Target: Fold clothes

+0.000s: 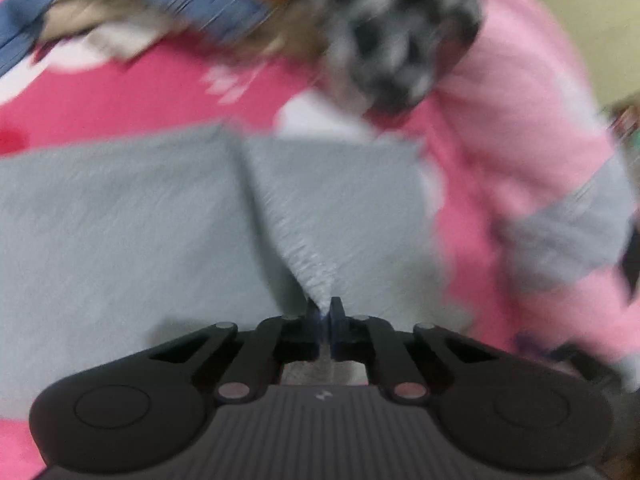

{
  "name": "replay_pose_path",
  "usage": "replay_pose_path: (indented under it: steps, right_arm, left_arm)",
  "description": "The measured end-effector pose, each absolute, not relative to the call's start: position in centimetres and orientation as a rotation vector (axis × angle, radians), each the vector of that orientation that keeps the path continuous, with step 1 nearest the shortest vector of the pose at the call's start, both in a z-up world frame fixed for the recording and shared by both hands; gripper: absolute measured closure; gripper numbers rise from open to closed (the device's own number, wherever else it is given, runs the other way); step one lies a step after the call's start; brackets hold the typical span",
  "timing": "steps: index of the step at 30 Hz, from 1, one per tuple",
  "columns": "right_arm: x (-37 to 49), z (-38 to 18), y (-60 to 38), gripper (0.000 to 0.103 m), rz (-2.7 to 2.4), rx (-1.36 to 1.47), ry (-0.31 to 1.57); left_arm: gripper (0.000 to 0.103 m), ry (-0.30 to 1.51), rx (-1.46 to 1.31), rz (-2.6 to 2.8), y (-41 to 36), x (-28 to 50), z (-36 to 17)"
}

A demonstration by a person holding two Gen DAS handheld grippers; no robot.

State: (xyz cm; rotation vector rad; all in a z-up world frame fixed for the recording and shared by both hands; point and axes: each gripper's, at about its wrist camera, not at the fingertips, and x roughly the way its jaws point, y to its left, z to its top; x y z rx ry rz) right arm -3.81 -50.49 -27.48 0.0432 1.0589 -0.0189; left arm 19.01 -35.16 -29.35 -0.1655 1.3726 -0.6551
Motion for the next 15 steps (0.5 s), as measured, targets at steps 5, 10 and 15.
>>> replay_pose_path:
  steps: [5,10,15]
  right_arm:
    - [-4.9,-28.7,-51.6,0.048,-0.134,0.242,1.068]
    - [-7.6,-30.2,-53.4,0.048,-0.240,0.500,1.112]
    - [-8.6,-29.7,-53.9,0.048,-0.274,0.502,1.066]
  left_arm:
    - [0.078,1.297,-0.335,-0.716,-41.2,24.3,-28.8]
    - [0.051,1.312,-0.136,-0.639,-48.0,27.4,-32.0]
    - [0.044,1.222,-0.159,-0.644,-44.6,25.3,-29.8]
